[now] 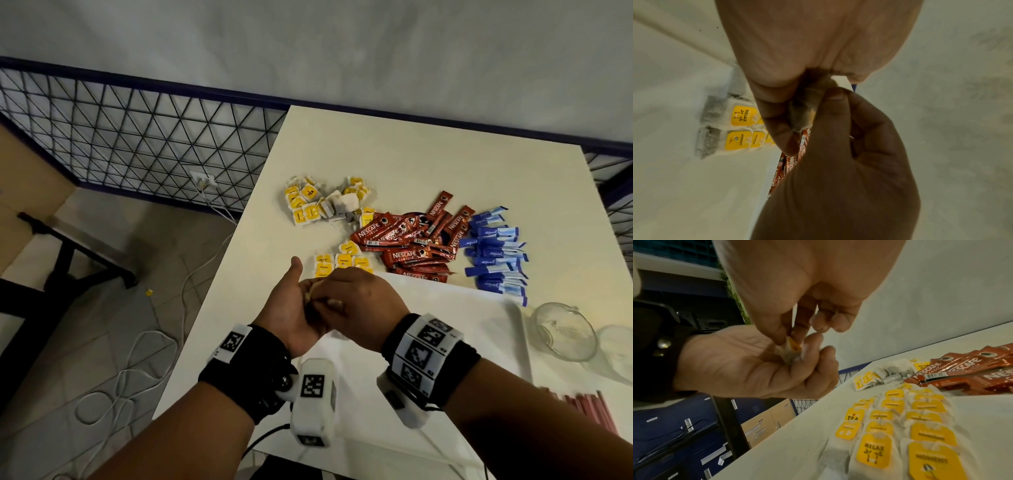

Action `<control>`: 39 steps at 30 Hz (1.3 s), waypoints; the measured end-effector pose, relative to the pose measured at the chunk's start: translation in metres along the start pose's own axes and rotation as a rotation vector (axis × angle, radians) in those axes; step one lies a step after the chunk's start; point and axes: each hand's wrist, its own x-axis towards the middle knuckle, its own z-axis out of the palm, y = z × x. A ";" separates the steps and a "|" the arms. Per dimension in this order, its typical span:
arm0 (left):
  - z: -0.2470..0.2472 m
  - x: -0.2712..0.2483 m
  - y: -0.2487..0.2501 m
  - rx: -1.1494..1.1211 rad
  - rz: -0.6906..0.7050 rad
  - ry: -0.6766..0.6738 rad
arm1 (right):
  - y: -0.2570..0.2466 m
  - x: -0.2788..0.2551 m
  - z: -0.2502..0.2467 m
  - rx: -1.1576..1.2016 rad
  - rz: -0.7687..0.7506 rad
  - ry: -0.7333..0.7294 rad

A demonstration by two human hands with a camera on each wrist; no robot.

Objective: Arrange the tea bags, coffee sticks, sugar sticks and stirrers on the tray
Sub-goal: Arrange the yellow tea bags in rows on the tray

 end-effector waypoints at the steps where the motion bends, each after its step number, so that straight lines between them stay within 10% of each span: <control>1: 0.000 0.000 0.000 -0.012 0.002 -0.010 | 0.000 -0.001 0.000 0.010 -0.025 0.023; 12: -0.024 0.017 0.009 -0.171 0.134 0.122 | -0.010 0.013 -0.020 0.276 0.158 0.245; 15: -0.026 0.006 0.020 0.094 0.428 0.362 | -0.007 0.017 -0.022 0.230 0.241 0.280; 20: -0.018 -0.013 0.014 1.017 1.064 0.307 | -0.002 0.022 -0.013 0.109 0.360 0.326; 24: -0.016 -0.013 0.009 1.325 1.257 0.386 | -0.003 0.024 -0.013 0.088 0.420 0.304; 34: -0.018 -0.004 -0.009 1.595 1.189 0.382 | -0.004 0.023 -0.007 0.121 0.487 0.193; 39: -0.048 0.010 -0.001 1.359 0.655 0.214 | 0.023 0.001 -0.002 0.105 0.546 0.112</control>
